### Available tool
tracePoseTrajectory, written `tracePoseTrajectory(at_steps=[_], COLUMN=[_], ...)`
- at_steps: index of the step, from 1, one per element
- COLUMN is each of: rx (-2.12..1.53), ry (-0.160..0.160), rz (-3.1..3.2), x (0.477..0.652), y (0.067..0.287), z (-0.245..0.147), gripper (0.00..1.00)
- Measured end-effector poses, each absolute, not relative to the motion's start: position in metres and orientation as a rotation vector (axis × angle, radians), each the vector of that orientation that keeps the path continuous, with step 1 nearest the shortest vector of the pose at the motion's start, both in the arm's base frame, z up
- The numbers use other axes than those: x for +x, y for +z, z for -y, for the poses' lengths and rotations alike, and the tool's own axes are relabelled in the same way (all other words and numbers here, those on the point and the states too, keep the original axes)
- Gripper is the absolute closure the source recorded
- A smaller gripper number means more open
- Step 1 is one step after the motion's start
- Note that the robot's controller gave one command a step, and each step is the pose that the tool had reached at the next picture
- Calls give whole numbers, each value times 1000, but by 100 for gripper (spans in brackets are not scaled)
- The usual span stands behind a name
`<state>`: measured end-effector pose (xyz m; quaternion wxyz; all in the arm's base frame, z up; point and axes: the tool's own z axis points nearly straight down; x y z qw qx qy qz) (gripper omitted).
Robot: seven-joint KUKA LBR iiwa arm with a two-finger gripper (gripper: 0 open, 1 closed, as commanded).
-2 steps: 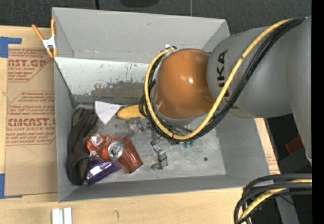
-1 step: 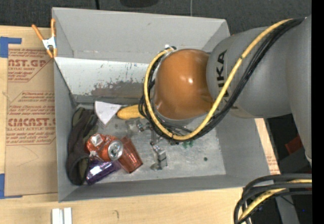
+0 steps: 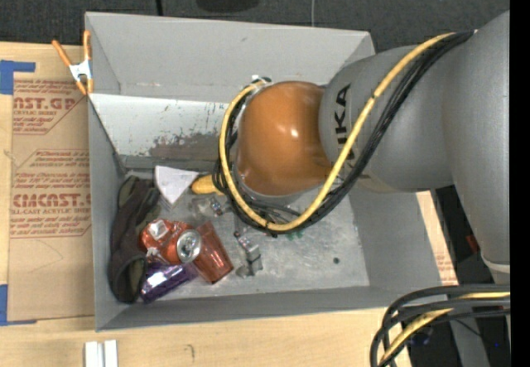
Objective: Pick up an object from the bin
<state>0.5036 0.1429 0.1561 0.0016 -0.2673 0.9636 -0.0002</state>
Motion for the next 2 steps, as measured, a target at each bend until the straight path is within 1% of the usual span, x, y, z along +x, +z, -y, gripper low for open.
tracePoseTrajectory(at_steps=[1,2], rx=[-1141,-1265], ry=[0,-10], rz=[-2924,-2859], x=[505,513], y=[137,102], z=[-167,-178], gripper=[0,0])
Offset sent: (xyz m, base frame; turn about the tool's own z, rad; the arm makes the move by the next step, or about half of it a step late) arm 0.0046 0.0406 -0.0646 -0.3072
